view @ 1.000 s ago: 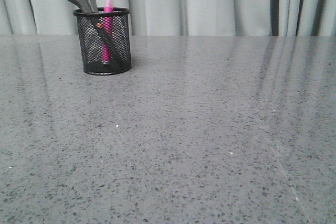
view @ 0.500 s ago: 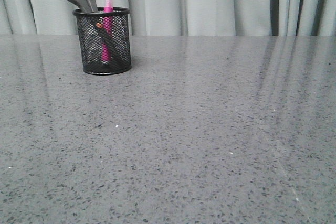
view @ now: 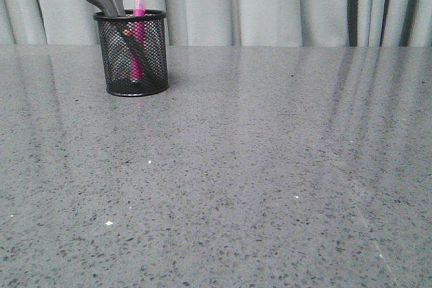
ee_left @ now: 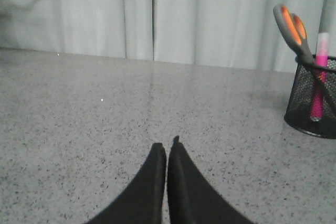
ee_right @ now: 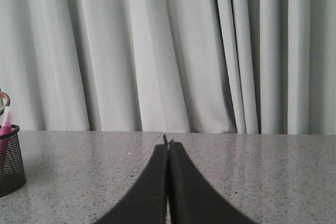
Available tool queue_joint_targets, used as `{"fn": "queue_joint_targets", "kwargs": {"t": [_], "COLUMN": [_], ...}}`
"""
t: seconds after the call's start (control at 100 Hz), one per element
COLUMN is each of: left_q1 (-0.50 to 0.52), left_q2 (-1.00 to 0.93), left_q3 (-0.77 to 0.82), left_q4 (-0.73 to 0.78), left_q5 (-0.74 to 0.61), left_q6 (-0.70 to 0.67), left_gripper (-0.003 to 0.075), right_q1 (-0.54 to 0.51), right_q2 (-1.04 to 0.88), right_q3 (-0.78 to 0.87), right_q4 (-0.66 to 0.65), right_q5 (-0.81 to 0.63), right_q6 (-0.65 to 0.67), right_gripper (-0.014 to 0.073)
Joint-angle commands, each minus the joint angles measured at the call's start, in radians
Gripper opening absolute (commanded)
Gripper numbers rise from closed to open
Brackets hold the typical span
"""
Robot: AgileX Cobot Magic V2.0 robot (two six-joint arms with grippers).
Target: Put pen and scissors into bin
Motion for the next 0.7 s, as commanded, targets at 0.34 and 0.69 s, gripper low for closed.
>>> {"fn": "queue_joint_targets", "kwargs": {"t": [0.34,0.69], "left_q1": [-0.07,-0.07], "left_q2": [-0.027,-0.027], "left_q3": [0.034,0.032], "left_q4": [0.005,0.002], "left_q5": [-0.085,-0.088], "left_q6": [-0.038,-0.038], "left_gripper": [-0.0021,-0.0022], "right_q1": [-0.007,-0.007], "right_q2": [0.007,0.007], "right_q3": [-0.026,-0.026], "right_q4": [-0.003,-0.003], "right_q5": [-0.08,-0.08], "right_q6": [-0.007,-0.007], "right_gripper": [-0.0069,-0.0069]}}
